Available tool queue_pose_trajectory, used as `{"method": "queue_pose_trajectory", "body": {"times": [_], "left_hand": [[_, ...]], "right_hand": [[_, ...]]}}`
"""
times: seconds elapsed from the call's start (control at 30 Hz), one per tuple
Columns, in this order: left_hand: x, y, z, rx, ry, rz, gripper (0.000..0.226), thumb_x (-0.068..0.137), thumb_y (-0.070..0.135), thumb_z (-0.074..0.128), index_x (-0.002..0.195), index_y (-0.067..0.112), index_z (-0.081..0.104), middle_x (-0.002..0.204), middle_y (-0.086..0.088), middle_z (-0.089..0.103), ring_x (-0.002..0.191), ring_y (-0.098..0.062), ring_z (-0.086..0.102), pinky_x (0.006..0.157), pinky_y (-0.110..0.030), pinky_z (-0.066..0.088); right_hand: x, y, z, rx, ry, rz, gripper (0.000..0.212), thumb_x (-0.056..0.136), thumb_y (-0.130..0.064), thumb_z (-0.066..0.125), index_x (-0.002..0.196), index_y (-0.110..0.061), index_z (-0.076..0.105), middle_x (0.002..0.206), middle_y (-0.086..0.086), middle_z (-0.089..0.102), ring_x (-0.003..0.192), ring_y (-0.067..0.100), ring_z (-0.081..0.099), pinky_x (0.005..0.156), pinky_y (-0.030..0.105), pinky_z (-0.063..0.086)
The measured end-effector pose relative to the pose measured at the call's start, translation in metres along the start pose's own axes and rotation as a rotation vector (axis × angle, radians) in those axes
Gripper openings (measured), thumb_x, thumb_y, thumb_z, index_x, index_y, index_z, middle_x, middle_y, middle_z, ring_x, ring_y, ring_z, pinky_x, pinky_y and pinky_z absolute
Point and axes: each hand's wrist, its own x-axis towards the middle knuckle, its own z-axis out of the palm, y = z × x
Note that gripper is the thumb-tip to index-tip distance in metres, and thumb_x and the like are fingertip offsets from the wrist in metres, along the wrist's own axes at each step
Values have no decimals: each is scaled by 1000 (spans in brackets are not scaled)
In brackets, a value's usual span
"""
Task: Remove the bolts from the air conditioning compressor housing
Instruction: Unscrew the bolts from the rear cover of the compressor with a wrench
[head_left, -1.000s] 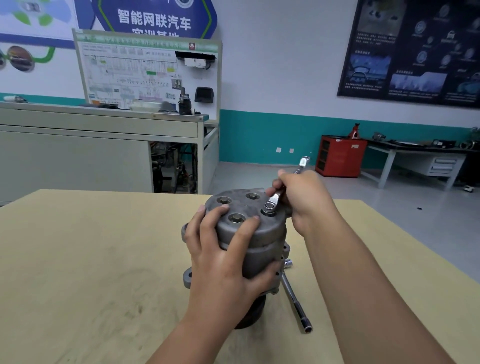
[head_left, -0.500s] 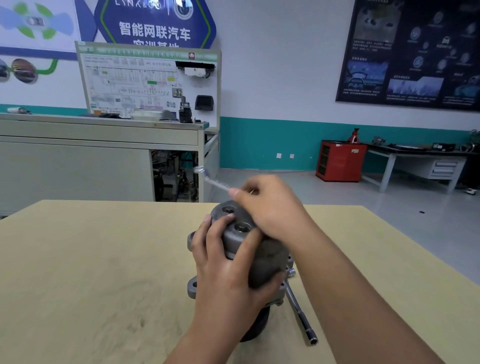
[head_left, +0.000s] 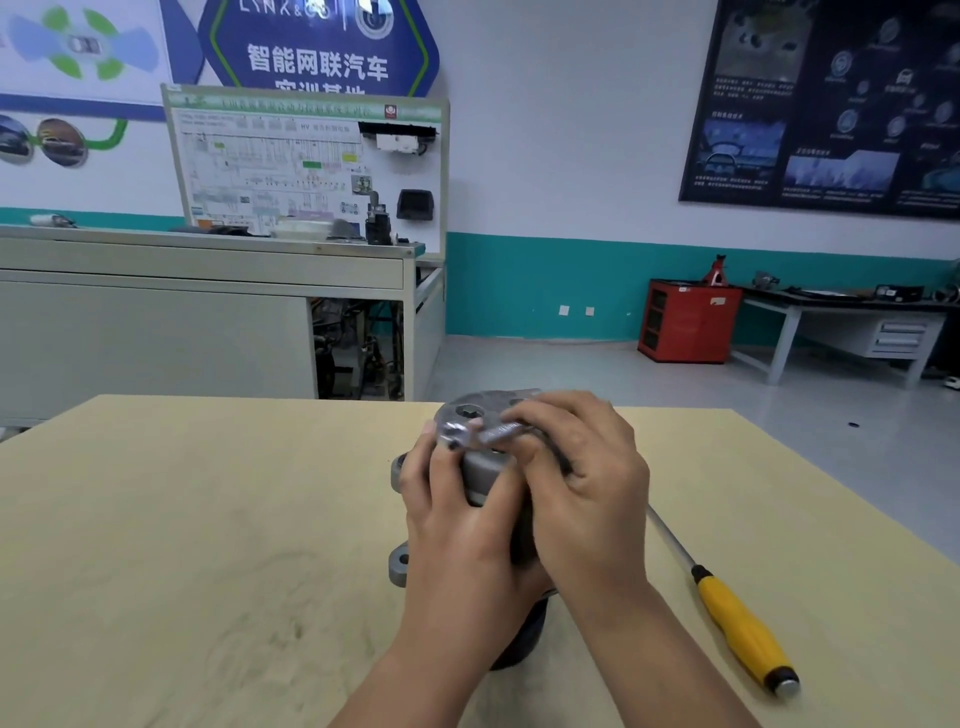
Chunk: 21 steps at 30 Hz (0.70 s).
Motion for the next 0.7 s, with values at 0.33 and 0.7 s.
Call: {"method": "queue_pose_trajectory", "body": {"times": [0.33,0.7], "left_hand": [[-3,-1,0,-7,49,2,56,67,54,62,117,36,49,134,-5,34,131,-34,24,99,-59,39],[-4,2,-7,-11,37,-17,60,62,50,71,116,36,49,133,-5,32,131,-34,23,105,-46,27]], "right_hand": [[4,8,-3,658,455,557,26,101,-24,26,94,-17,50,73,1,68,76,23,70,71,24,54],[73,26,5,324,-155,1071,20,100,-13,40,81,-11,45,56,0,50,39,5,56,43,18,34]]}}
